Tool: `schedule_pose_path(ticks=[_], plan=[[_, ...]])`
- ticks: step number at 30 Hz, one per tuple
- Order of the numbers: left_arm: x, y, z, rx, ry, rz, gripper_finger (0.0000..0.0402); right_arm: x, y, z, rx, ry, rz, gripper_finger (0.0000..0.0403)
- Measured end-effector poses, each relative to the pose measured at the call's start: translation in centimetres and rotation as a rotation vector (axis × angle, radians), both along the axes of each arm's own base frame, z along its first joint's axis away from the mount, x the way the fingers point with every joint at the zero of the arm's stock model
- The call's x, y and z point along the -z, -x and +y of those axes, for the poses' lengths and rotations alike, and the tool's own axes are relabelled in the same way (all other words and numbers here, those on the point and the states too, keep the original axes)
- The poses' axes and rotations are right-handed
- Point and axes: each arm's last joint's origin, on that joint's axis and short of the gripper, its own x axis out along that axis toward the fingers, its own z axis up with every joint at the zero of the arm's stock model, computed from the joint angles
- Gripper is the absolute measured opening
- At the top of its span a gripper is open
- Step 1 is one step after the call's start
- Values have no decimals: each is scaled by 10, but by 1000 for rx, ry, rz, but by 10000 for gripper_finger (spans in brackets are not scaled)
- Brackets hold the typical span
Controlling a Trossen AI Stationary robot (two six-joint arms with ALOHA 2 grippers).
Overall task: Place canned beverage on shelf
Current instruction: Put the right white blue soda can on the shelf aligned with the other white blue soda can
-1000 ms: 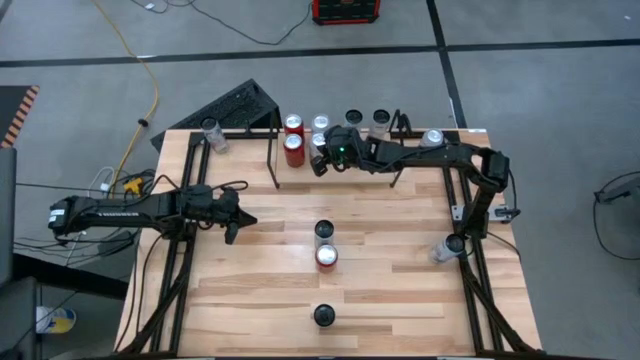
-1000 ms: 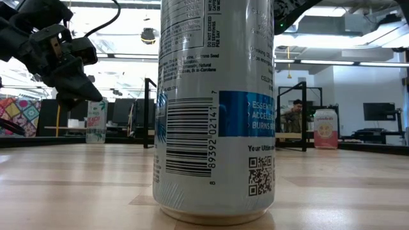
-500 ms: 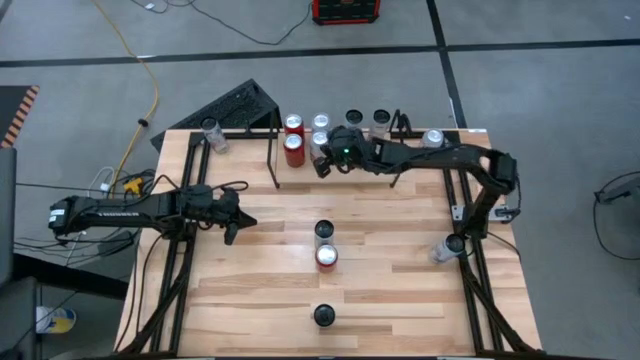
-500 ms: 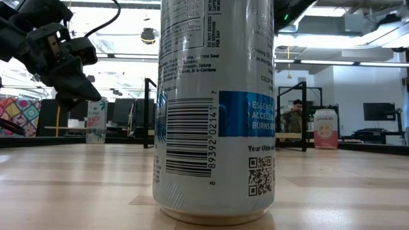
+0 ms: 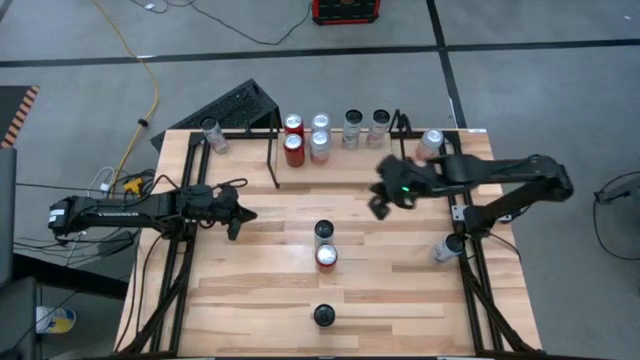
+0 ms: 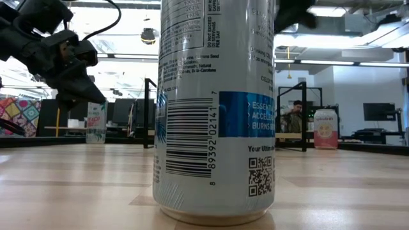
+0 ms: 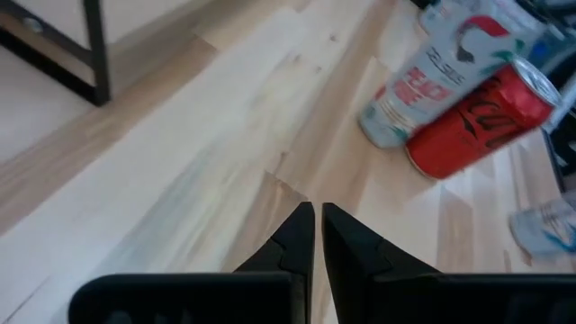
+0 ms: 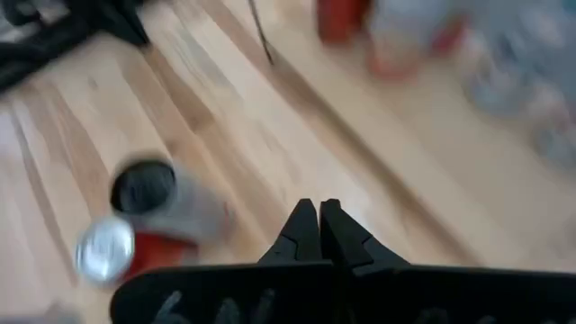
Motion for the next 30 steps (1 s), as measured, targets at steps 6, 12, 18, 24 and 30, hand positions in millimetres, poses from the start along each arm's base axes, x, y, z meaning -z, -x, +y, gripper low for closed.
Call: schedule_pose_path(ticks=[6, 12, 18, 24, 30], plan=[[0, 0, 1, -36, 0, 0, 11, -8, 45, 22, 115, -128, 49, 0], [0, 0, 3, -83, -77, 11, 11, -21, 54, 64, -121, -139, -82, 0], [0, 1, 5, -113, -180, 32, 11, -21, 60, 87, -243, -176, -82, 0], [-8, 0, 5, -70, -258, -39, 11, -17, 57, 101, -340, -377, -17, 0], [-28, 6, 2, 10, -382, -223, 11, -19, 70, 112, -365, -463, 10, 0]])
